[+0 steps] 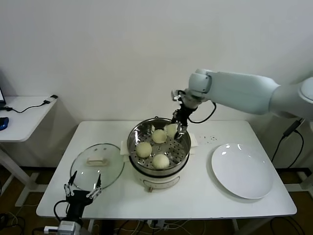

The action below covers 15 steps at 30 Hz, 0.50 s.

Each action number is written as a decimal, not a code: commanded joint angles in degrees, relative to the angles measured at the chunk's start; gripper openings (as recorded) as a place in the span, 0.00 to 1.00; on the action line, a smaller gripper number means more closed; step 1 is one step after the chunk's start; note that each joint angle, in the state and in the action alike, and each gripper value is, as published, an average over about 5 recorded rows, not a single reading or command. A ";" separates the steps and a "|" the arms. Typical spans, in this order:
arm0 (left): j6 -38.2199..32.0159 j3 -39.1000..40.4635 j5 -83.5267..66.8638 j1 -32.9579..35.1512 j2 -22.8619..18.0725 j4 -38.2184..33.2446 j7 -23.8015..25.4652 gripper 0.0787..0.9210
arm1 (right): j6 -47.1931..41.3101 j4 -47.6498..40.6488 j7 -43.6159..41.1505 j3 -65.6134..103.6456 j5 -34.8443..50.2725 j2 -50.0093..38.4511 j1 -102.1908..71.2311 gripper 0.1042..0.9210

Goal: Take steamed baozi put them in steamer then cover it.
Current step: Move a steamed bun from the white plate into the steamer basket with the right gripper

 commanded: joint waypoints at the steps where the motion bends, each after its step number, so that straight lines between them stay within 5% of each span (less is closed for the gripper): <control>1: -0.02 -0.17 -0.40 -0.16 0.39 0.45 0.04 0.88 | -0.89 0.28 2.77 -3.41 0.50 3.81 -3.73 0.74; 15: 0.13 -0.08 -0.32 -0.62 0.06 0.86 0.05 0.88 | -0.74 0.00 4.25 -2.73 -1.05 2.62 -5.47 0.77</control>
